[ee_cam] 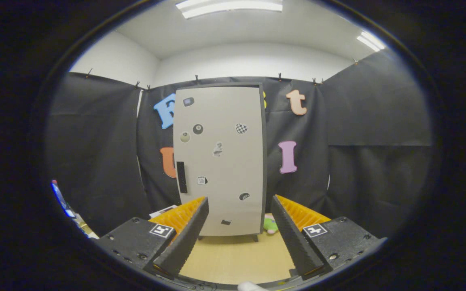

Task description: Open the shoe cabinet door, grab the shoes and put them into the shoe cabinet, then close the shoe cabinet door.

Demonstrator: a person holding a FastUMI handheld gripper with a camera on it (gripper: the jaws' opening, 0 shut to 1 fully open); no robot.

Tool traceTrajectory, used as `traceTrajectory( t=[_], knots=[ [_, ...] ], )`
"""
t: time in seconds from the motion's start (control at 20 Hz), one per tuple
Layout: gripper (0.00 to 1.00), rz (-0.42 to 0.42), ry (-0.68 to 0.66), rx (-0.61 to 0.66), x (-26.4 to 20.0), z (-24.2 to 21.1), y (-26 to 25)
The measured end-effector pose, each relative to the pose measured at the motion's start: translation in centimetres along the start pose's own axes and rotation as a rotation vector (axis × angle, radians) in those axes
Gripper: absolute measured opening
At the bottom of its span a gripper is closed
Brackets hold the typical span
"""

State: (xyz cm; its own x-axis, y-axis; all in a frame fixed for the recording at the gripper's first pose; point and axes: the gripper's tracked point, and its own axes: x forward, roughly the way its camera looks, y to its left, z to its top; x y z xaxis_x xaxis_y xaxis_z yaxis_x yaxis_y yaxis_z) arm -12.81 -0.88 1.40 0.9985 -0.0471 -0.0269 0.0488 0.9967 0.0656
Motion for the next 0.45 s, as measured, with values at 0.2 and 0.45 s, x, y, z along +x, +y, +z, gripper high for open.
traceTrajectory(
  t=[0.2, 0.45],
  knots=[
    [1.00, 0.004, 0.010, -0.001, -0.03, -0.35, 0.17],
    [1.00, 0.018, 0.014, -0.012, 0.11, -0.43, 0.79]
  ],
)
